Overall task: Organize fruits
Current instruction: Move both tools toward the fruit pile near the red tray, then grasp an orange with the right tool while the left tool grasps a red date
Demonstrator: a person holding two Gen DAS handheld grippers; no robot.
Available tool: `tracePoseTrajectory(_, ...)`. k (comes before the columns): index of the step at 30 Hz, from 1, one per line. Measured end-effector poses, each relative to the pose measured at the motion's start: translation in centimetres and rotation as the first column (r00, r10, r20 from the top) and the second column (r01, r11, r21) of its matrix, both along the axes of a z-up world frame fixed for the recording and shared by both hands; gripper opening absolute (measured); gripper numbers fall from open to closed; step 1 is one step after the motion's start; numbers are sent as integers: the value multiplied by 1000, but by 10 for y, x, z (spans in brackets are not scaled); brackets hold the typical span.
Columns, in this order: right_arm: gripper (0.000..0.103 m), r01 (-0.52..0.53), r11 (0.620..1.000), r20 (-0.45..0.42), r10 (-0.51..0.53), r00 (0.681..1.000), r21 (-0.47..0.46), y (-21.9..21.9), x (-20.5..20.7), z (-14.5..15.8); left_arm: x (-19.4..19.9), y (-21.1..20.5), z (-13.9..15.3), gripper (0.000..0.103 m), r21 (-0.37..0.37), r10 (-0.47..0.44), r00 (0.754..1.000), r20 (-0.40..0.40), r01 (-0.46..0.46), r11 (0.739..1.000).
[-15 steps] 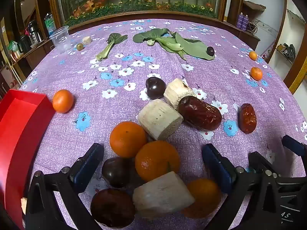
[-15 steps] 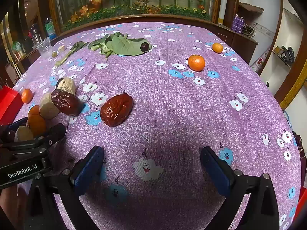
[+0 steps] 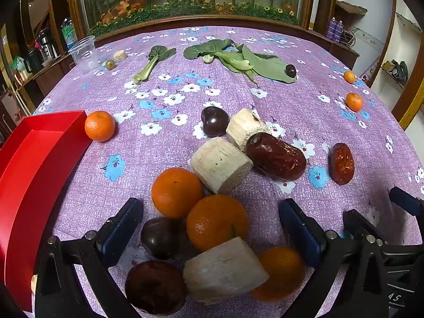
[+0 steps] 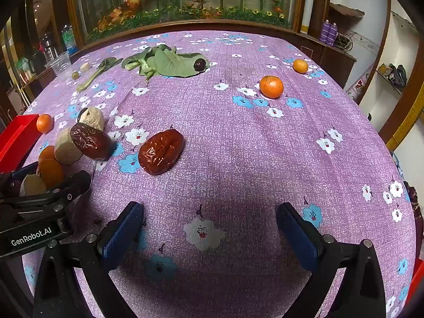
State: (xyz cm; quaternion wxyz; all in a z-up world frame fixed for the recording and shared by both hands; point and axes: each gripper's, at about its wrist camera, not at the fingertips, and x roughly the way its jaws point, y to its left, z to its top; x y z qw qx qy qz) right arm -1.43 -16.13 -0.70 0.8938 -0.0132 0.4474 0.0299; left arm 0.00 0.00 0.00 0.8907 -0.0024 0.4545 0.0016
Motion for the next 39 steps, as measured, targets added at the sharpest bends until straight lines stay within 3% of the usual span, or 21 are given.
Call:
tracePoseTrajectory(10, 102, 4, 1000, 0, -4, 1000, 3, 0, 1, 0, 0, 0, 0, 103, 0, -1, 1000, 0, 1, 1000)
tracePoseTrajectory(17, 102, -13, 1000, -30, 13, 999, 0, -1, -9, 2, -1, 0, 3, 103, -1, -70, 995, -76, 70, 998)
tracePoseTrajectory(21, 102, -17, 1000, -73, 17, 997, -5, 1, -5, 2, -15, 14, 10, 99, -52, -58, 995, -81, 54, 997)
tracePoseTrajectory(26, 102, 44, 996, -56, -48, 997, -75, 1, -17, 13, -55, 25, 45, 99, -51, -34, 998, 49, 37, 998)
tracePoseTrajectory(33, 102, 64, 997, 134, -68, 989, 31, 11, -64, 68, -112, 45, 98, 99, -45, -2, 969, 246, 13, 999)
tracePoseTrajectory(39, 102, 47, 998, 250, -56, 967, 40, 34, -95, 89, -140, 56, 115, 99, -39, 5, 953, 303, 7, 999)
